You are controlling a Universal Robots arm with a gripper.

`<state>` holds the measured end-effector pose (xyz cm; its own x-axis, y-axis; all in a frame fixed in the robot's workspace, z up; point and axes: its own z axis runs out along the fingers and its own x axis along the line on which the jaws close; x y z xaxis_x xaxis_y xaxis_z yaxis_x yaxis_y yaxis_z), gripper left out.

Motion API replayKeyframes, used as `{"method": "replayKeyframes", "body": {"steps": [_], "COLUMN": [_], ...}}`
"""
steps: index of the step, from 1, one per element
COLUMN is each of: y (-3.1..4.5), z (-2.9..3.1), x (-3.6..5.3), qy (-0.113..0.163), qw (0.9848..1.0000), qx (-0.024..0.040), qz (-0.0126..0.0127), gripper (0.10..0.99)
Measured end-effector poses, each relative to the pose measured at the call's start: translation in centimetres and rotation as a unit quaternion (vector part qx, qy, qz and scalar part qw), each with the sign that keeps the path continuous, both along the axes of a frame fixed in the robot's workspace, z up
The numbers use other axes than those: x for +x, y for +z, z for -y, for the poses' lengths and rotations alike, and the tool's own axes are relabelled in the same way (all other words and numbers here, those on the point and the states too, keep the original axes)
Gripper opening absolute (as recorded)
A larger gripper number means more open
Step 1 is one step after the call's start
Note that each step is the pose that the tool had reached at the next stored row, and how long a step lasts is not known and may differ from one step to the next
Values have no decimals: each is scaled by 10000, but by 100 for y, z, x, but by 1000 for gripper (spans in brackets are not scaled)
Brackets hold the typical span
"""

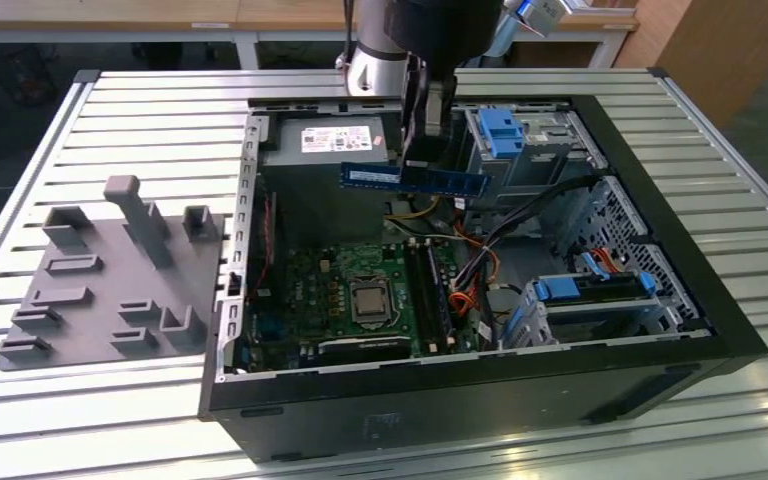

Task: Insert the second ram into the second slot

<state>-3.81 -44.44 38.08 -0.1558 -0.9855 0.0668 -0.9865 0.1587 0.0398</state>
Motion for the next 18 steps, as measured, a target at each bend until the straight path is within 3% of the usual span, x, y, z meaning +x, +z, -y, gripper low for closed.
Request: {"method": "replayKeyframes", "body": {"steps": [18], "y": [0], "z": [0], "x": [0], "qy": [-110], "qw": [9999], "qx": [0], "qz": [0], "gripper": [137]}}
